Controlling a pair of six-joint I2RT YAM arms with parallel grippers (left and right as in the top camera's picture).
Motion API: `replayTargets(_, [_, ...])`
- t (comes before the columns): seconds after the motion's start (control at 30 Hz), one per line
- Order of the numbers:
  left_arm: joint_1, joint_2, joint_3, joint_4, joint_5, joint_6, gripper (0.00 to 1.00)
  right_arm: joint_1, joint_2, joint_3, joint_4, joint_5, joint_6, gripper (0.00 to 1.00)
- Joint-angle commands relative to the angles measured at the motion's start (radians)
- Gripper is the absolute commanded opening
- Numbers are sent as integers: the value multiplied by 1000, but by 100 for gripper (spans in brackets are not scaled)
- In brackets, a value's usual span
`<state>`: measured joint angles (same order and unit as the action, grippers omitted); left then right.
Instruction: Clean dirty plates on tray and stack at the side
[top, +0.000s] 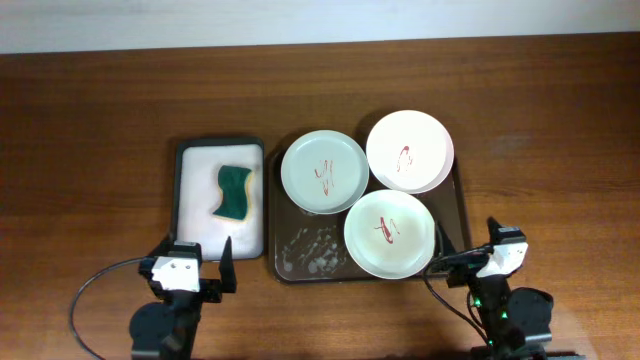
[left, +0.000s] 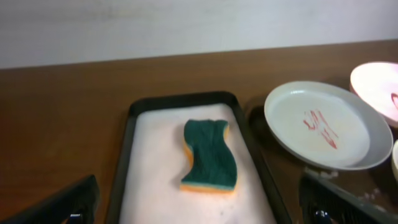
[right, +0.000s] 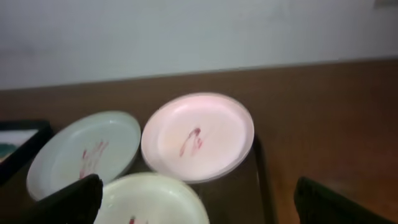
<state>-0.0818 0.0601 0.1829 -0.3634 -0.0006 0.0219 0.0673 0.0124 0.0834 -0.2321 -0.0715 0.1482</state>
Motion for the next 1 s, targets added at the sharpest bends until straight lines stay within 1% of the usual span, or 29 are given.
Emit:
replayTargets(0.0, [6,108,142,-94,-14,-11,99,5,-1,114,-148,-3,29,99])
replayTargets(0.07, [6,240,237,-178,-13,-11,99,5,22,190,-259,-6,42,99])
replayTargets(0.13, [6,370,321,-247,22,-10,99,5,73,240,-317,-15,48,99])
replayTargets(0.2, [6,485,390,-302,39,-10,99,5,160,286,-355,-38,48,99])
replayTargets(0.27, [6,616,459,-363,39,-10,99,5,293,356,-407,-60,48,99])
replayTargets(0.3, [6,653,478,-378,47,-10,99,5,365,400,-434,-59,48,99])
replayTargets(0.33, [6,722,518,-391,79,-10,100,5,469,462,-466,-60,48,99])
replayTargets(0.4, [6,829,609,-441,86,-10,99,5,624,572,-528,-59,43,99])
replayTargets(0.43, [6,880,661,-468,87,-10,99,5,729,659,-582,-59,40,99])
replayTargets(0.47, [6,960,749,-526,89,-10,99,5,814,737,-627,-60,40,99])
replayTargets(0.5, [6,1011,807,-576,93,-10,99,5,856,783,-658,-59,40,99])
replayTargets(0.53, [6,1067,875,-641,124,-10,100,5,918,859,-725,-60,41,99])
replayTargets(0.57, [6,1098,908,-677,140,-10,99,5,961,914,-779,-68,41,99])
replayTargets(0.6, [6,1109,911,-687,142,-10,99,5,993,943,-798,-67,41,99])
replayTargets(0.67, [6,1126,911,-653,161,-10,99,5,1017,946,-801,-67,41,99])
replayTargets(0.77, [6,1132,911,-480,162,-10,99,5,1036,946,-799,-67,41,99])
replayTargets(0.83, [6,1183,911,-402,150,-10,99,5,1046,946,-799,-67,41,99])
replayTargets(0.9, [6,1275,911,-359,150,-10,100,5,1051,946,-796,-67,41,99])
replayTargets(0.97, [6,1384,911,-315,134,-10,91,5,1052,946,-789,-67,41,99])
